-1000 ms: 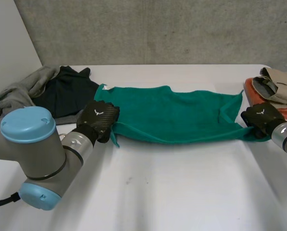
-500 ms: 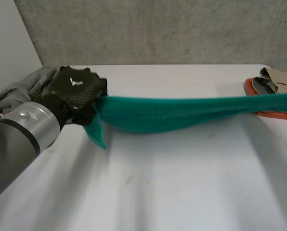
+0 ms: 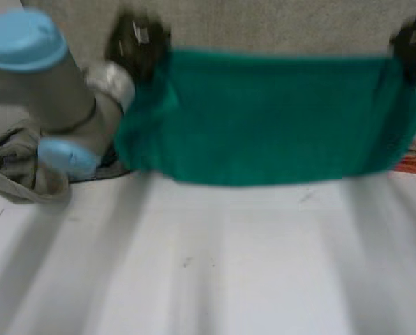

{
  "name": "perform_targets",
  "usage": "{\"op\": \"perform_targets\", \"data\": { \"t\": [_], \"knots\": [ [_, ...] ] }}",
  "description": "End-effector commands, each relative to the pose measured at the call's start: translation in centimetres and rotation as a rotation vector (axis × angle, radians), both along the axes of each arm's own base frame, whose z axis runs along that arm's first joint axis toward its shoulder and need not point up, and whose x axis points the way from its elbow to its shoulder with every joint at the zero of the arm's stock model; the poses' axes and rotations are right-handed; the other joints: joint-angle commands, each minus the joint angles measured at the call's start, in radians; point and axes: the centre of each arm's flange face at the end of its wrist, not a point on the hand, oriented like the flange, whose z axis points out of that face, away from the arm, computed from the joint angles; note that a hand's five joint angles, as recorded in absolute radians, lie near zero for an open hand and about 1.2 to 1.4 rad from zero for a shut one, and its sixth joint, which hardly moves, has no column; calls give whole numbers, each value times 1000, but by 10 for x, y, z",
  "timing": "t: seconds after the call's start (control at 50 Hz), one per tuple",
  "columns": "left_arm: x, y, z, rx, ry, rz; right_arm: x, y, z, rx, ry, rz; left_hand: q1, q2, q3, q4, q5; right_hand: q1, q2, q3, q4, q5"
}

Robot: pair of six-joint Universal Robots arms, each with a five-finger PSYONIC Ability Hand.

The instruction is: Fold the laundry.

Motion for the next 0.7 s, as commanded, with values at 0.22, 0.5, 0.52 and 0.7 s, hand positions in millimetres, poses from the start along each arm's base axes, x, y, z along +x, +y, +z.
{"op": "perform_targets", "data": {
  "t": [0.22, 0.5, 0.52, 0.7],
  "knots": [
    [24, 16, 2, -78, 48, 21, 6, 30, 1, -159, -200, 63, 226, 196, 201, 194, 220, 260, 214, 201, 197, 225],
    [57, 107, -158, 416, -201, -99, 1, 123, -148, 501, -121, 125, 226, 196, 201, 194, 220, 260, 214, 201, 197, 225],
    [58, 111, -164, 438, -210, -107, 1, 125, -150, 510, -122, 126, 226, 196, 201, 194, 220, 260, 214, 201, 197, 225],
    [73, 104, -168, 464, -203, -56, -3, 123, -162, 546, -126, 116, -363, -392, -388, -394, -369, 260, 214, 201, 197, 225]
  ]
}}
